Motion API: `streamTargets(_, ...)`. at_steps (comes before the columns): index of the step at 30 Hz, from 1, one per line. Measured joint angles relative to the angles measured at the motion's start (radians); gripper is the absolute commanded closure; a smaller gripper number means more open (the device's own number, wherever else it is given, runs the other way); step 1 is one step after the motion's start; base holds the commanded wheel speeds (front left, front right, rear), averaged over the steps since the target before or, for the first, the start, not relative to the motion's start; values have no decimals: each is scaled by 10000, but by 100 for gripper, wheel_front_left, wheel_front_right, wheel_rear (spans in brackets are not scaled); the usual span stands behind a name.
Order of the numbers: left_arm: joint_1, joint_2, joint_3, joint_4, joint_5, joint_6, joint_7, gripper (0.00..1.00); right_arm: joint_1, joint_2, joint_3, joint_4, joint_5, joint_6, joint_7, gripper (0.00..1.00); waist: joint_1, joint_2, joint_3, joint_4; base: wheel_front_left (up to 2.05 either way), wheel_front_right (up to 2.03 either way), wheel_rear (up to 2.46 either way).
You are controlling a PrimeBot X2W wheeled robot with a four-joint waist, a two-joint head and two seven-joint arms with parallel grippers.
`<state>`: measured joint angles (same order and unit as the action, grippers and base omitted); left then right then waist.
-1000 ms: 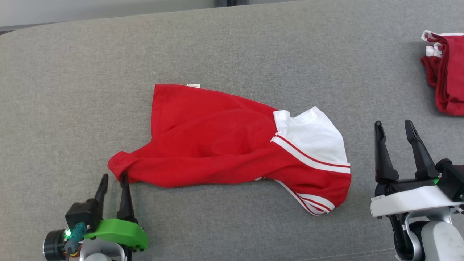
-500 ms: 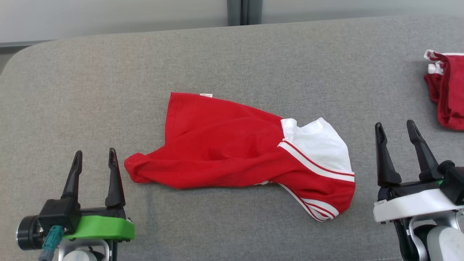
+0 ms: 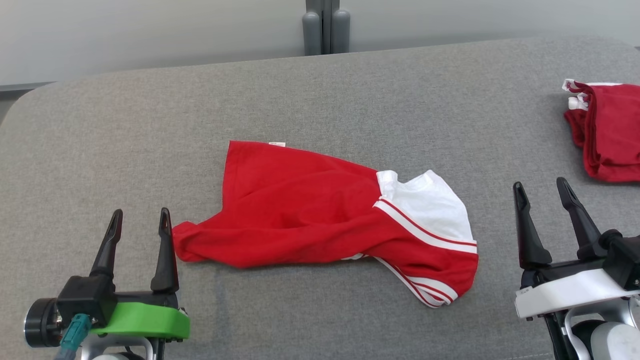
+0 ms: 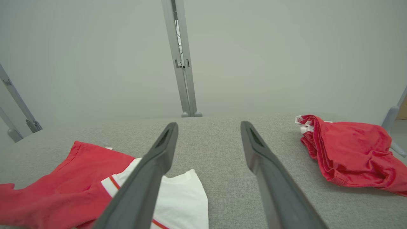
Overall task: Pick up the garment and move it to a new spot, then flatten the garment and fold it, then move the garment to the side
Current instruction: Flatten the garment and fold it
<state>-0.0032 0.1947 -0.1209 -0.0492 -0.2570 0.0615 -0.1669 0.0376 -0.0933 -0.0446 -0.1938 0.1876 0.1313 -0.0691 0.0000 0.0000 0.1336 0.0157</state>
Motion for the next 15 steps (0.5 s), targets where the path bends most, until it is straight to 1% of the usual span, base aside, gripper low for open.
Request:
streamTargets(10,71,27,17,-90,-40,115,35,0,30,29,0,-10,8,0,59,0,0,0,-3,10,0,0,0)
streamTargets(11,66,35,33,-105,-56,182,81,0,30,35,-4,-12,10,0,59,0,0,0,14,10,0,0,0)
streamTargets(15,-358,67,19,-67,-140,163,295,0,17,46,-27,-44,33,0,61,0,0,0,172,47,0,0,0)
